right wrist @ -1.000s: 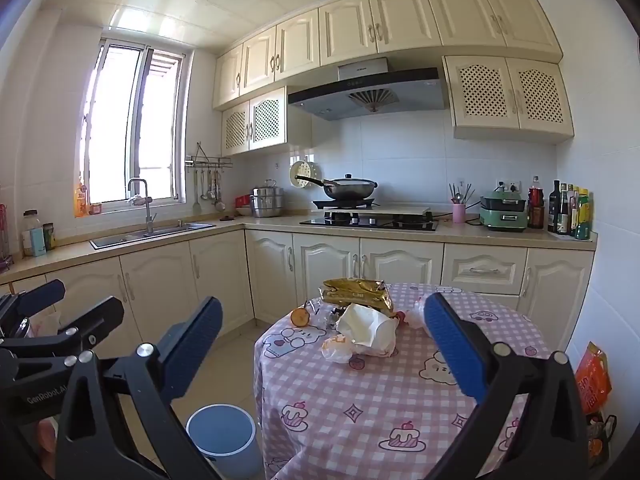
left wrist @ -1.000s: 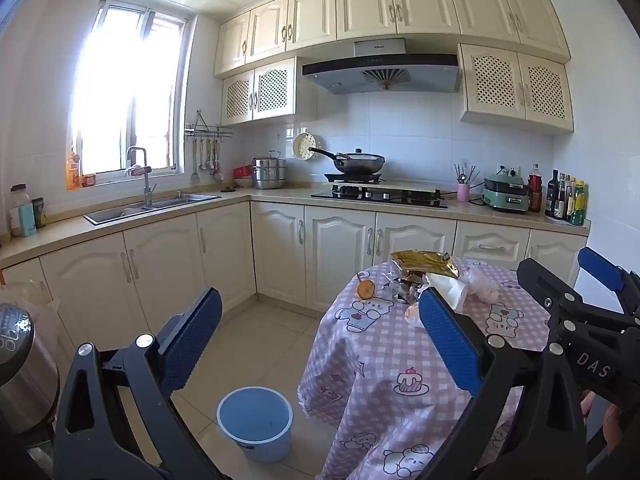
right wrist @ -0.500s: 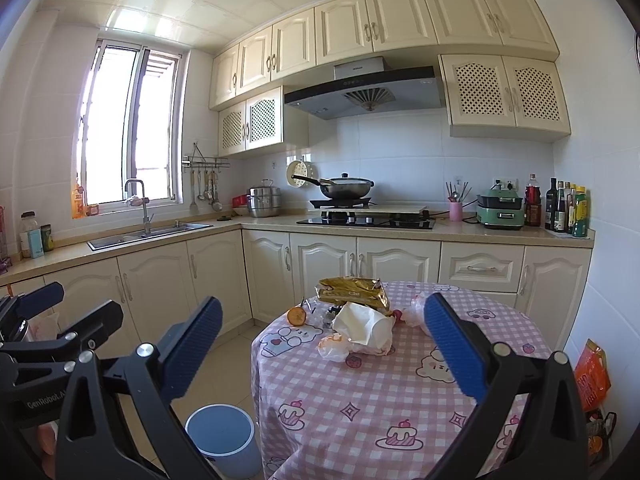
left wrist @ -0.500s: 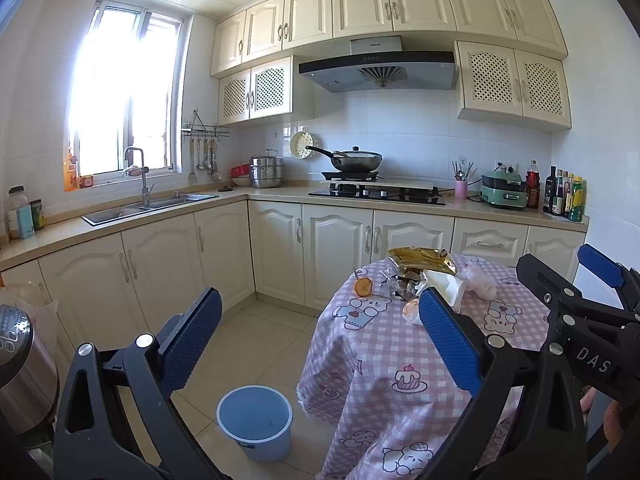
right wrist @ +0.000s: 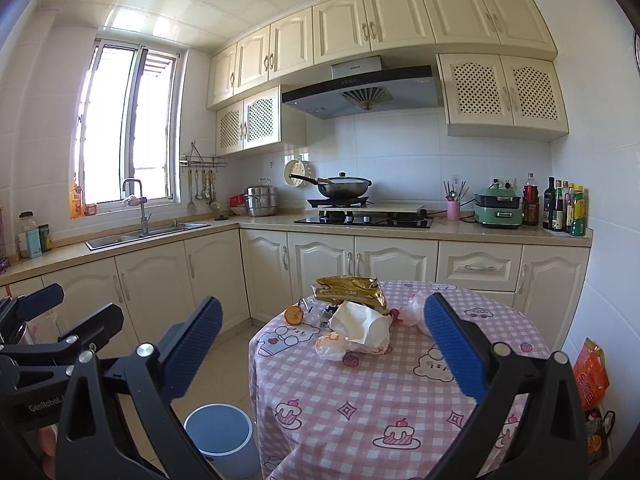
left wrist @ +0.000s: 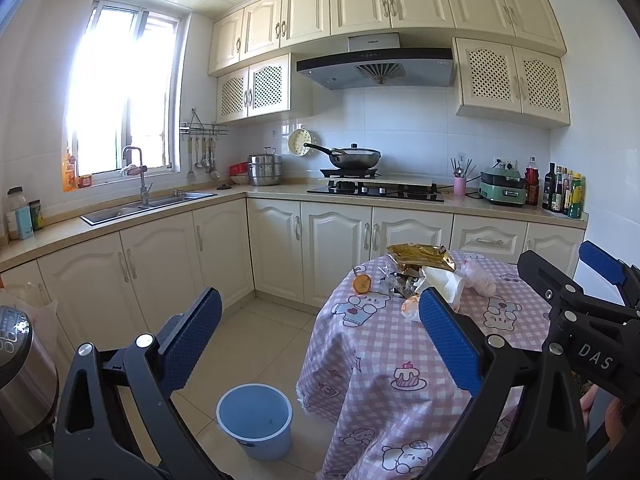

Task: Collect trash
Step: 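Approach the table with both tools open toward the trash pile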

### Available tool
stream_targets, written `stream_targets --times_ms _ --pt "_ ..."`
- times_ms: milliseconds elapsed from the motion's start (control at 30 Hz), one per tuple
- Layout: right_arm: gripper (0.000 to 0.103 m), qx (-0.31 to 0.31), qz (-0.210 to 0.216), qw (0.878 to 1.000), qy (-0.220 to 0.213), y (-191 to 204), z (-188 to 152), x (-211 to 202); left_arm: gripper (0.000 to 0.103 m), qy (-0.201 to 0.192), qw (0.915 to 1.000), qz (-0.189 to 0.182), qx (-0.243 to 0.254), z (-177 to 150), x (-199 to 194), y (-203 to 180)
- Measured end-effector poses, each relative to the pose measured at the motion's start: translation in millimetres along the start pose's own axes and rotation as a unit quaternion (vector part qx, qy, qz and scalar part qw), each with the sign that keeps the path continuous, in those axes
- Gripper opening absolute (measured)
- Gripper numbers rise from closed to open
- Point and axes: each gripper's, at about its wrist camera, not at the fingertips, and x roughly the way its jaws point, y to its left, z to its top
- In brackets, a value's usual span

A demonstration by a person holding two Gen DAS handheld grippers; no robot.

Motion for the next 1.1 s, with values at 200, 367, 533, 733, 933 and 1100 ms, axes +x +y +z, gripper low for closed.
stream_targets --times_ms 200,367,533,733,933,1100 --pt "0.099 0.000 -0.004 1.000 -0.001 0 0 0 0.095 0.002 1.0000 0.002 0.000 1 1 0" --pt "0.099 0.000 -0.006 1.000 -0.001 -1 0 0 0.096 0.002 1.0000 0.003 0.000 1 1 1" --pt "0.099 0.004 -0.011 1.000 -0.003 0 0 0 0.096 0.003 1.0000 0.003 0.002 2 1 1" --pt "0.099 0.004 -0.006 1.000 0.002 1 1 4 0.095 0.006 1.0000 0.006 0.004 2 2 3" --pt "0.099 0.008 0.006 1.000 0.018 1 1 17 0.095 0.009 0.9999 0.012 0.005 6 10 3" --pt "0.099 0.006 0.009 1.000 0.022 1 2 29 0.096 0.019 0.9997 0.010 0.006 7 22 0"
